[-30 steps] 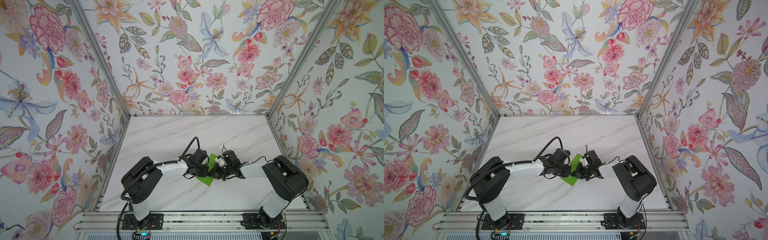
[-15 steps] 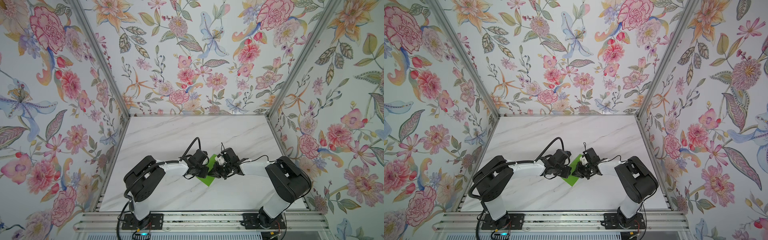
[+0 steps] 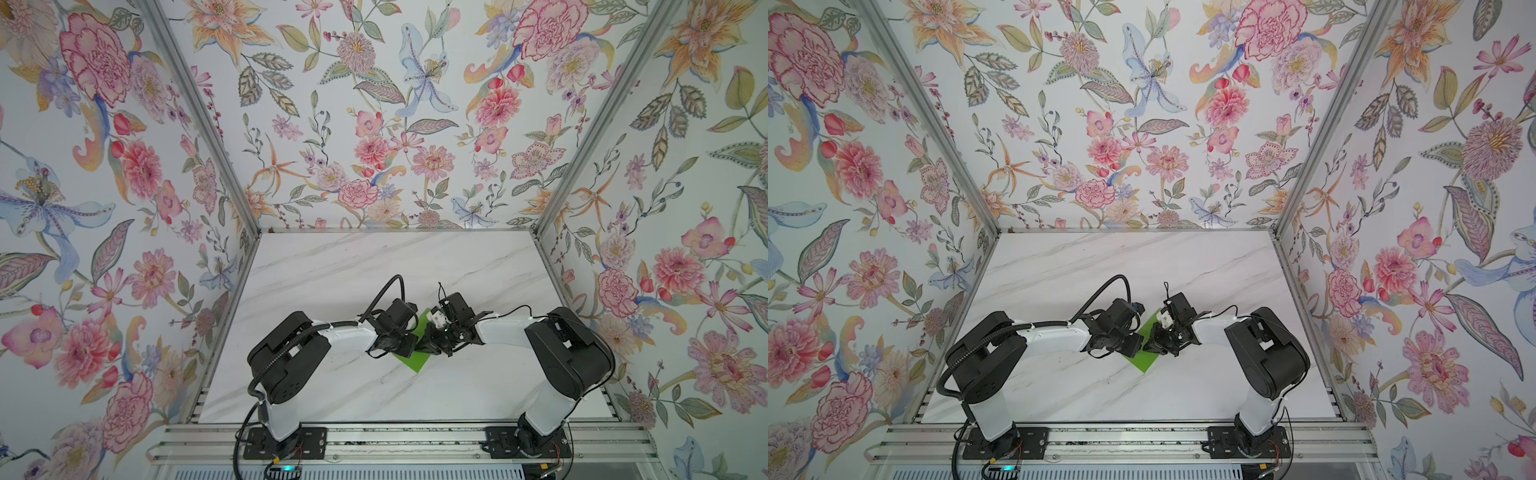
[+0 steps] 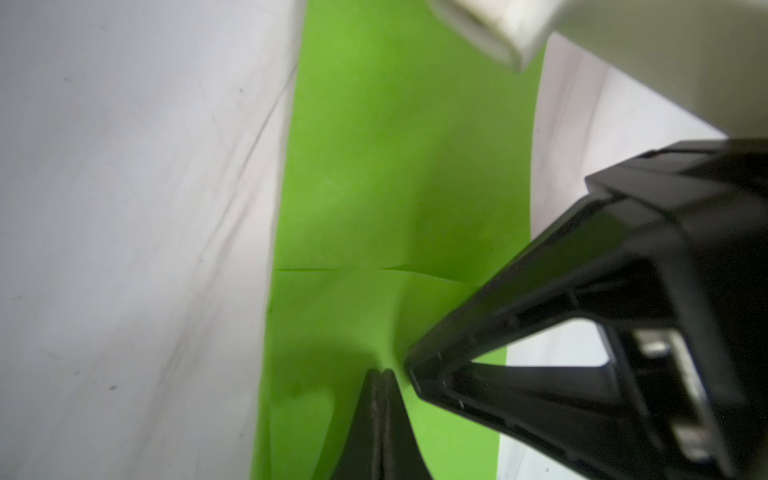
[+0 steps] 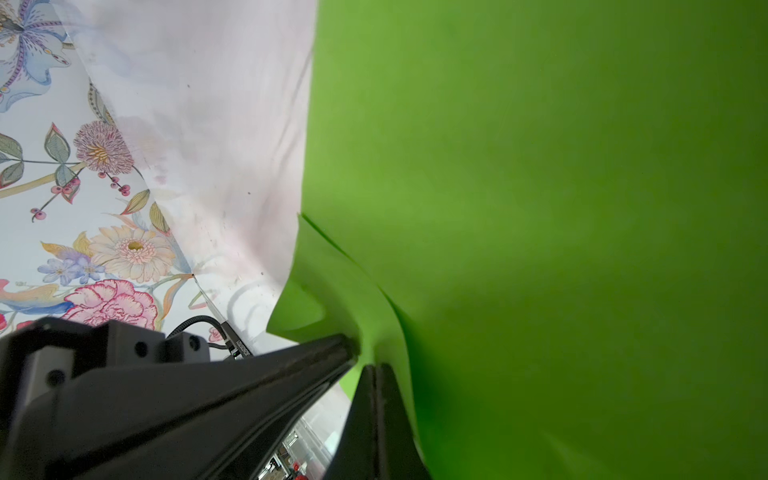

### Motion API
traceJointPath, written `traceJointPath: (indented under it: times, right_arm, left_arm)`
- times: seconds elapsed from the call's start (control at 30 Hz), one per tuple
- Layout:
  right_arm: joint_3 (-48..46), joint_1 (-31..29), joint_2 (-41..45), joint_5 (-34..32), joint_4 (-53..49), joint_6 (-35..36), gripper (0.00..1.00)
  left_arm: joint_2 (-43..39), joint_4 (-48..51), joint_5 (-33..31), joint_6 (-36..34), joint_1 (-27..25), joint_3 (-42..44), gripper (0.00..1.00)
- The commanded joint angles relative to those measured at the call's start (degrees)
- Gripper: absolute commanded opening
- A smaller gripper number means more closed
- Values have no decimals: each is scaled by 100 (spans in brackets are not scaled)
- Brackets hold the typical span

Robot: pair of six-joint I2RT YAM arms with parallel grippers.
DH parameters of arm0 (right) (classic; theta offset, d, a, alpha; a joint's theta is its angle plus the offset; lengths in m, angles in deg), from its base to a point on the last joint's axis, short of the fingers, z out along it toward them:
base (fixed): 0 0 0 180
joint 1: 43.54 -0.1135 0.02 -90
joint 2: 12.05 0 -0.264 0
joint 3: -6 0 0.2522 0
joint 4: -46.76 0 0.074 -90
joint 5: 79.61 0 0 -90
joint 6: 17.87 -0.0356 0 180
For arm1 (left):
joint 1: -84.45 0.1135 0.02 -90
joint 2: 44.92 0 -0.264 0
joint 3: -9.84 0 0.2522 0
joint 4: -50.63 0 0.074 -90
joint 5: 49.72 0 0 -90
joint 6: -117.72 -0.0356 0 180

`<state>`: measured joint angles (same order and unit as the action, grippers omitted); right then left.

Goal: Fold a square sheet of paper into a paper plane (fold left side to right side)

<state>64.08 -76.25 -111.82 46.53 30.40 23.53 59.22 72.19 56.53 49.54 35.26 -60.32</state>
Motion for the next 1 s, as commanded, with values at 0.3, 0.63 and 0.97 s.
traceJointPath:
  times: [0.3, 0.63, 0.97]
  right_arm:
    - [-564, 307, -333, -378, -105, -19, 3]
    - [-523, 310, -395, -336, -93, -18, 2]
    - [-531, 300, -343, -294, -87, -27, 2]
  left_arm:
    - [-281, 794, -313, 76, 131, 818, 0]
    - [-738, 587, -339, 474, 612, 1782, 0]
    - [-1307, 421, -17, 726, 1067, 2252, 0]
